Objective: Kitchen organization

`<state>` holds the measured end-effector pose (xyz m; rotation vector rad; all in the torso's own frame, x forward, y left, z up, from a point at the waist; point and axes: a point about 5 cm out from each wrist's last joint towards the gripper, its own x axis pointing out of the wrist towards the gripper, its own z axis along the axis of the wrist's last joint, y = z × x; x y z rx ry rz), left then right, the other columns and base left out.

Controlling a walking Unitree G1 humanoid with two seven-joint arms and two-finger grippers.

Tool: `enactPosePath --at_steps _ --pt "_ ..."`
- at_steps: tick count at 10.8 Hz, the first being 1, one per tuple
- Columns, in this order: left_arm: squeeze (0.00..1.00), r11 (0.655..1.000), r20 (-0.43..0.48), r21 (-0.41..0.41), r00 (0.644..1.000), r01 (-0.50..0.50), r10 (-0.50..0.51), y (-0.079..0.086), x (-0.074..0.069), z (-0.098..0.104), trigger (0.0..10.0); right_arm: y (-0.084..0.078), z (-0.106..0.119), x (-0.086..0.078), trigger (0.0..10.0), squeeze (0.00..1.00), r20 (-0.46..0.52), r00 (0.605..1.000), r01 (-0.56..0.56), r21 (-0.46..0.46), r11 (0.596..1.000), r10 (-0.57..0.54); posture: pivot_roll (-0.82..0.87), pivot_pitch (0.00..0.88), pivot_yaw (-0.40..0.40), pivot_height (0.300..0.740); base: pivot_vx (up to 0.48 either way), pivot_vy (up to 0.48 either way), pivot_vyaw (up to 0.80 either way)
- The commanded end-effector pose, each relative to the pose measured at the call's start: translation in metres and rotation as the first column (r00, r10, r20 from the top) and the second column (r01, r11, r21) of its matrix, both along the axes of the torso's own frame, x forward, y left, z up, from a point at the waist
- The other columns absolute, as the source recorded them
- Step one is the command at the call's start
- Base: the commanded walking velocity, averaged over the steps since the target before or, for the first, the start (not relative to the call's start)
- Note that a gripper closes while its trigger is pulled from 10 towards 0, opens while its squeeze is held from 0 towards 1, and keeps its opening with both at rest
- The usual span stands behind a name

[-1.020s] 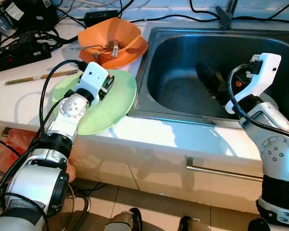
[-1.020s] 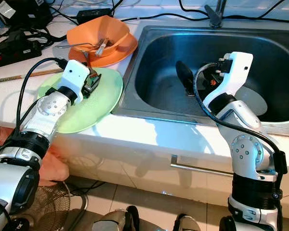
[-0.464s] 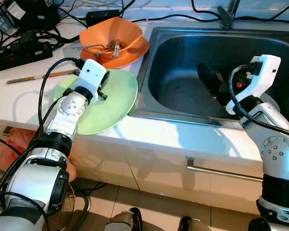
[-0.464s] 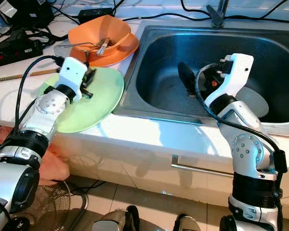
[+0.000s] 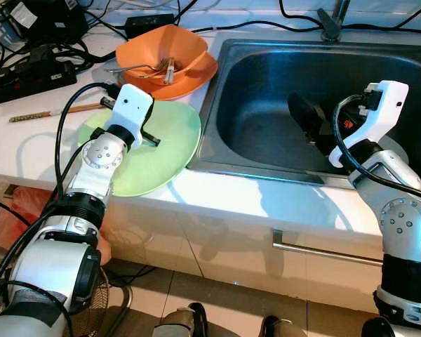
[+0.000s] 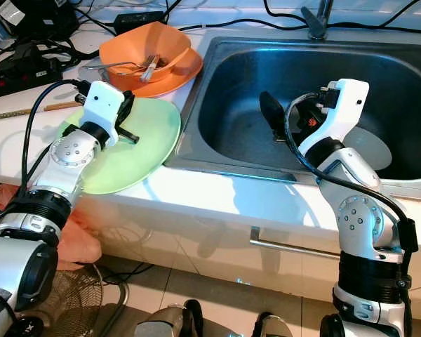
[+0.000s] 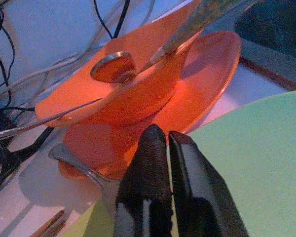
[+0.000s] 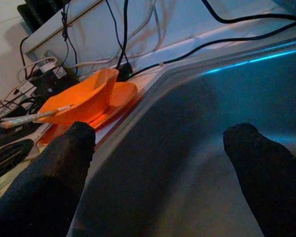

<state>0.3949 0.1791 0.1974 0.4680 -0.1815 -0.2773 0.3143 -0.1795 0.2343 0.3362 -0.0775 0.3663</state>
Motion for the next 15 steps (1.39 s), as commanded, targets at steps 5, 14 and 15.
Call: enactPosePath --at_steps 5,14,15 --pt "0.00 0.991 0.042 -0.024 0.991 0.131 -0.130 -0.027 -0.013 -0.006 0.0 0.001 0.003 0.004 10.0 0.00 0.013 1.000 -0.001 0.003 1.000 0.001 0.02 0.161 0.105 0.740 0.000 0.000 0.00" --pt "1.00 0.990 0.226 0.140 0.974 -0.027 -0.006 0.024 -0.056 -0.005 10.0 0.002 0.004 0.008 10.0 0.00 0.017 1.000 -0.019 -0.004 1.000 0.020 0.04 0.143 0.094 0.740 0.000 0.000 0.00" --pt "1.00 0.995 0.166 0.096 0.986 -0.037 0.020 0.027 -0.052 -0.010 10.0 0.015 -0.003 0.002 10.0 0.00 -0.051 0.990 -0.131 -0.017 0.991 0.130 0.04 0.142 0.093 0.740 0.000 0.000 0.00"
